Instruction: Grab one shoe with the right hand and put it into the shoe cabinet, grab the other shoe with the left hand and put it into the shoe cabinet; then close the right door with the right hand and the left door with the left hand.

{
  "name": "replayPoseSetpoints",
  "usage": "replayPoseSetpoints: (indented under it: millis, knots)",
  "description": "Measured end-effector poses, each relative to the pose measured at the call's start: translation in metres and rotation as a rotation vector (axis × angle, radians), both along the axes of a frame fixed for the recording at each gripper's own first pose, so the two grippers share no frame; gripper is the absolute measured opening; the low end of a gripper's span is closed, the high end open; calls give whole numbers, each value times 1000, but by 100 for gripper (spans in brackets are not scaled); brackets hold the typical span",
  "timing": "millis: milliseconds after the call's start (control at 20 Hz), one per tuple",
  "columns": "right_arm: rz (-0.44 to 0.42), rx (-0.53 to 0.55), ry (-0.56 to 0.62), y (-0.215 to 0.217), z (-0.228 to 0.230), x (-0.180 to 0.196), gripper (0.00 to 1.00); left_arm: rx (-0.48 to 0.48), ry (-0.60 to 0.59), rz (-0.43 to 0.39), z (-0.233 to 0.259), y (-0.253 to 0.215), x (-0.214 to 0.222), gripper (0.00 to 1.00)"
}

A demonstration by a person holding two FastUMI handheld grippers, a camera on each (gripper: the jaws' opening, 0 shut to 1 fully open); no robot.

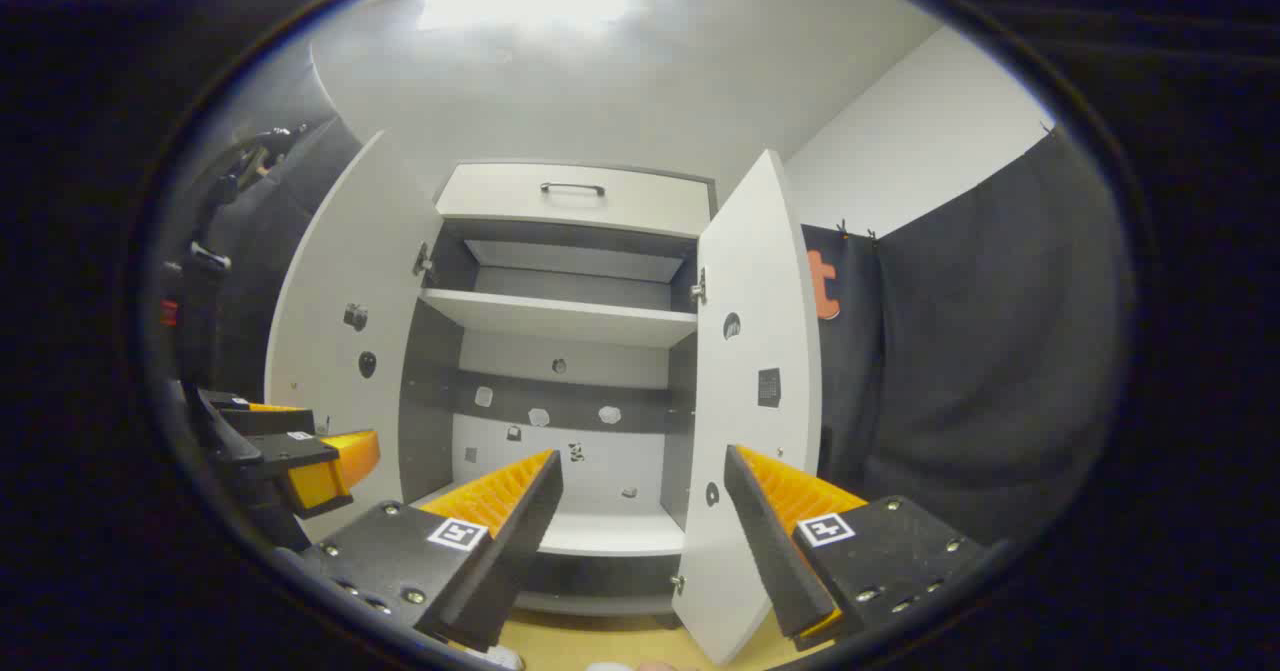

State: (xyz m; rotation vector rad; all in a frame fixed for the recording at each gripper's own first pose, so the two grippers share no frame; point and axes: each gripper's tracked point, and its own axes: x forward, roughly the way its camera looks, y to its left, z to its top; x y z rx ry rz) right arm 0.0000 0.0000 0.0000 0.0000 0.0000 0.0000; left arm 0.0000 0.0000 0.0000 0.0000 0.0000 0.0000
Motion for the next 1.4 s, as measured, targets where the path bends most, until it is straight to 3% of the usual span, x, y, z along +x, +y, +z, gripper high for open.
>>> replayPoseSetpoints:
  millis: [800, 1050, 1400]
  knots:
    - [29, 1, 98, 9, -31, 10, 97, -9, 36, 76, -12, 25, -3, 98]
    - [47, -5, 199, 14, -73, 12, 97, -13, 52, 87, -16, 29, -2, 98]
    - [130, 4, 474, 34, -190, -2, 96, 1, 64, 111, -20, 39, -5, 98]
